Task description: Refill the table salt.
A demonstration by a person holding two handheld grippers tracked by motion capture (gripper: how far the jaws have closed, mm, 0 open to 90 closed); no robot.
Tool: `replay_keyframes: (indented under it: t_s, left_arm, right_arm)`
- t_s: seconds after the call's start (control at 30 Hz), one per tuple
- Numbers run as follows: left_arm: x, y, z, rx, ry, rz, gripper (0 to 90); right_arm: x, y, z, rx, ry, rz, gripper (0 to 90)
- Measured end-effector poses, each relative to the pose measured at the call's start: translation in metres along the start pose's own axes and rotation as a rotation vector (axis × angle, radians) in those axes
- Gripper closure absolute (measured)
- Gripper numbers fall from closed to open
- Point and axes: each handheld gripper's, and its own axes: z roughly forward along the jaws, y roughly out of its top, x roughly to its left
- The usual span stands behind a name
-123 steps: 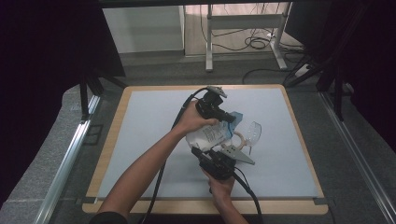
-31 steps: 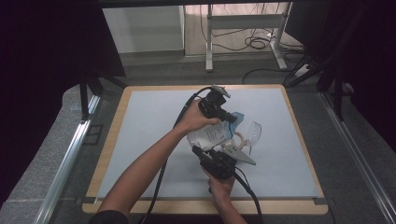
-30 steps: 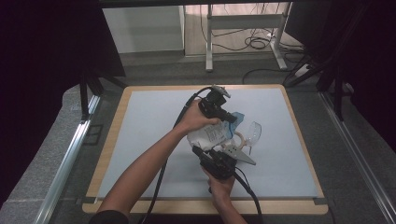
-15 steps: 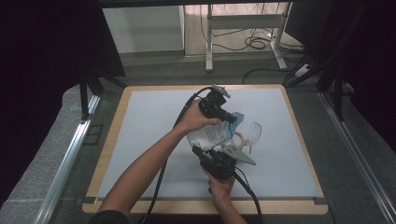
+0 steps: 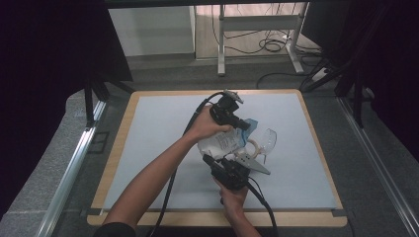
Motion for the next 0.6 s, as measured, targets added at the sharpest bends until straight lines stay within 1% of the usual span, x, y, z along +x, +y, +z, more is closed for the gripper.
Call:
replay_keyframes:
  t_s: [0.2, 0.6]
  left_arm:
    - [-0.001, 0.0004, -0.0004, -0.003, -0.005, 0.0, 89.6]
    - [-0.0019, 0.0029, -0.0004, 0.012, 0.001, 0.008, 89.6]
  right_arm:
    - [0.0005, 0.0, -0.0004, -0.003, -0.003, 0.0, 65.3]
    - [0.0018, -0.0001, 0.0002, -0.02, -0.001, 0.012, 65.3]
